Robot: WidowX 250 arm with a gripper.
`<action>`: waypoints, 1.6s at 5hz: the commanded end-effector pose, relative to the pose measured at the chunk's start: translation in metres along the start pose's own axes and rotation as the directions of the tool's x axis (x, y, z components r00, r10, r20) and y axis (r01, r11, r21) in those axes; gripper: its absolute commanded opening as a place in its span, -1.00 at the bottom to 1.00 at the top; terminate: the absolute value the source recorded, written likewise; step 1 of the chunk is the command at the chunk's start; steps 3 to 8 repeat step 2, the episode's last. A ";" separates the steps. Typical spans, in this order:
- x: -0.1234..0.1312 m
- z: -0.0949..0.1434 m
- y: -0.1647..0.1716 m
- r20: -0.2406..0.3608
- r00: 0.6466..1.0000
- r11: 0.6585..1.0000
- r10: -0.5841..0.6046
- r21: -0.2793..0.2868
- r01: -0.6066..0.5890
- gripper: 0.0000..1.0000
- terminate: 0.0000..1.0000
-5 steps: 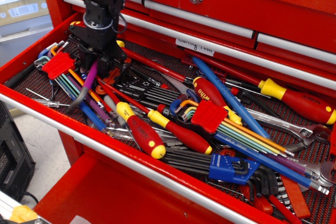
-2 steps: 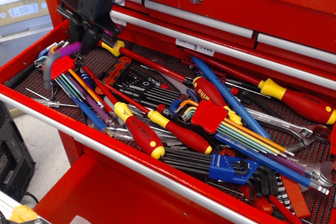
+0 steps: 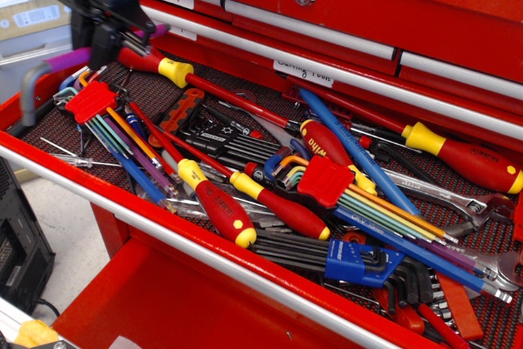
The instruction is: Pick up violet Allen key
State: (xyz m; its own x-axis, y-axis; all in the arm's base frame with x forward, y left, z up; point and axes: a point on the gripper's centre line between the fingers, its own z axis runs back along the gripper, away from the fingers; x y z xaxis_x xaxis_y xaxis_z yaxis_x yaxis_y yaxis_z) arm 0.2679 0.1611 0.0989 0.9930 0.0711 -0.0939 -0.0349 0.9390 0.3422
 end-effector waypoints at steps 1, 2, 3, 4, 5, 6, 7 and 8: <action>-0.024 0.050 0.023 0.086 0.995 0.994 0.040 0.102 -0.049 -1.00 -1.00; -0.019 0.070 0.028 0.163 0.986 0.985 0.038 0.159 -0.065 -1.00 1.00; -0.019 0.070 0.028 0.163 0.986 0.985 0.038 0.159 -0.065 -1.00 1.00; -0.019 0.070 0.028 0.163 0.986 0.985 0.038 0.159 -0.065 -1.00 1.00; -0.019 0.070 0.028 0.163 0.986 0.985 0.038 0.159 -0.065 -1.00 1.00; -0.019 0.070 0.028 0.163 0.986 0.985 0.038 0.159 -0.065 -1.00 1.00; -0.019 0.070 0.028 0.163 0.986 0.985 0.038 0.159 -0.065 -1.00 1.00; -0.019 0.070 0.028 0.163 0.986 0.985 0.038 0.159 -0.065 -1.00 1.00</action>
